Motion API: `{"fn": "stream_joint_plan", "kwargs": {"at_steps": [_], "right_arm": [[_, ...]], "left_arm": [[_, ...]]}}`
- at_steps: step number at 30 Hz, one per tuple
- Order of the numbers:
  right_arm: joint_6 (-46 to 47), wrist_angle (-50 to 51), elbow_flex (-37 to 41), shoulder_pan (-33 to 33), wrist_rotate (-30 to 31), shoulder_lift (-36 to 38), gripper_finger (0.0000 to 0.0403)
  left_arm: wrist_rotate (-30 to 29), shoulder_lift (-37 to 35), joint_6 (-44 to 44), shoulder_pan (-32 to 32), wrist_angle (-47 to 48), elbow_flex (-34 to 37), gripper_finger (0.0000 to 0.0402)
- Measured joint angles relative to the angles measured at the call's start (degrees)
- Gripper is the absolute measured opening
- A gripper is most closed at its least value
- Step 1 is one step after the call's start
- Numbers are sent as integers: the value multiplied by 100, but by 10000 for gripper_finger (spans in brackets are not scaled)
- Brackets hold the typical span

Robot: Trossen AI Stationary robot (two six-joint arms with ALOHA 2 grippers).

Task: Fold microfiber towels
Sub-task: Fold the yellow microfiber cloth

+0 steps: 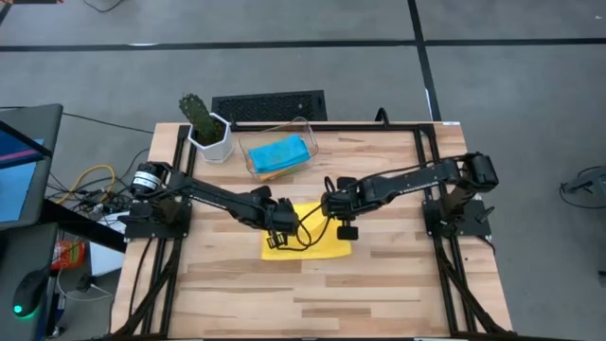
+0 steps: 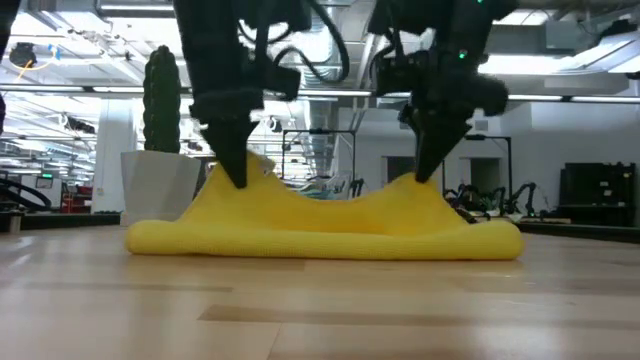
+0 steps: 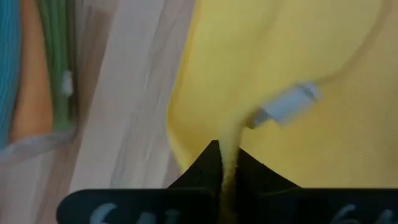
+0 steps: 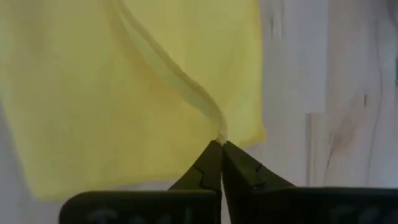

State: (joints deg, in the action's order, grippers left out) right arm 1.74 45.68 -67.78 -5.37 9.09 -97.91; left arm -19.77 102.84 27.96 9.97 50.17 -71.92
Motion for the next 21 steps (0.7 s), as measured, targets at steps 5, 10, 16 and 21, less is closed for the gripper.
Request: {"fn": "stream_joint_plan", "kwargs": {"at_steps": [5,10,16,21], "right_arm": [[10,-183,279,190,-7,-4,37],[-73,-126,312,278,-12,-9,30],[-223,-147,312,321,-14,2,23],[-223,-159,312,400,-14,4,31]], "left_arm": [[3,0,72,-8,203,15,0],[345,-20,291,17,437,15,0],[344,-109,298,25,562,15,0],[267,-109,-2,12,192,13,0]]}}
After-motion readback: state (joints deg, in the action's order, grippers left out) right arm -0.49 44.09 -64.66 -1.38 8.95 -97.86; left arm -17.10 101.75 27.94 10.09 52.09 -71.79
